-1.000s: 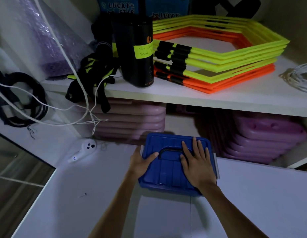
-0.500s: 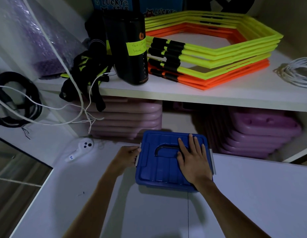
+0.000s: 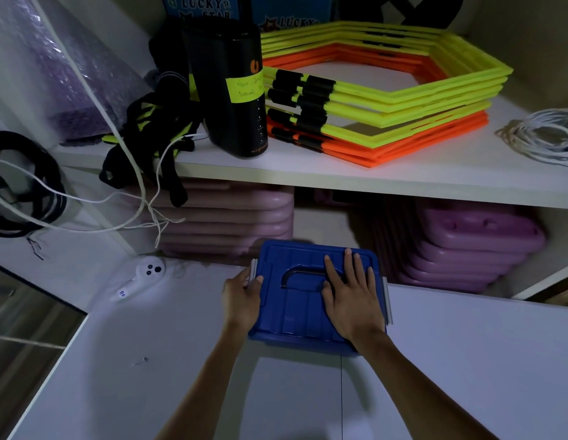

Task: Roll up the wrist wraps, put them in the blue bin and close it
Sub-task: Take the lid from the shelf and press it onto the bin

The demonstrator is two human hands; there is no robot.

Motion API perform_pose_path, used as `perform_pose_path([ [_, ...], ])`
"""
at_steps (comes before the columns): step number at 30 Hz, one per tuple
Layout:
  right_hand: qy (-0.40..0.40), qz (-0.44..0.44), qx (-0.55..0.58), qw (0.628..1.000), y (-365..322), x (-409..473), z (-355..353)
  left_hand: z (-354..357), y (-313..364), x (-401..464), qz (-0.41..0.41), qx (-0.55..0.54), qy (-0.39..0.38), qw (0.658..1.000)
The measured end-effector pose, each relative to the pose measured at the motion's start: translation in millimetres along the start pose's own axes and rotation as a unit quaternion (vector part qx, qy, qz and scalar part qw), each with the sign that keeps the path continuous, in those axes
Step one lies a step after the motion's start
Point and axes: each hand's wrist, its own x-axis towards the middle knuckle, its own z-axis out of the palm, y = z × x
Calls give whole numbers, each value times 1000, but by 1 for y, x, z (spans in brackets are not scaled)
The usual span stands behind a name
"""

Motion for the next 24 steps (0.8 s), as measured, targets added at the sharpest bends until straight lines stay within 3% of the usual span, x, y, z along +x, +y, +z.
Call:
perform_pose_path([
  [3, 2, 0, 0, 1000, 1, 0, 0, -6, 0, 1, -25, 16, -9, 1000],
  [6, 2, -2, 3, 1000, 0, 0, 0, -16, -1, 4, -86, -53, -57, 993],
  [10, 7, -2, 4, 1000, 0, 0, 0, -21, -1, 11, -130, -26, -114, 985],
  [14, 7, -3, -5, 1000, 0, 0, -1, -21, 7, 13, -152, -32, -115, 981],
  [21, 7, 0, -11, 1000, 0, 0, 1, -15, 7, 20, -112, 17, -54, 992],
  [24, 12, -1, -6, 1000, 0, 0, 1, -12, 17, 14, -59, 128, -24, 990],
])
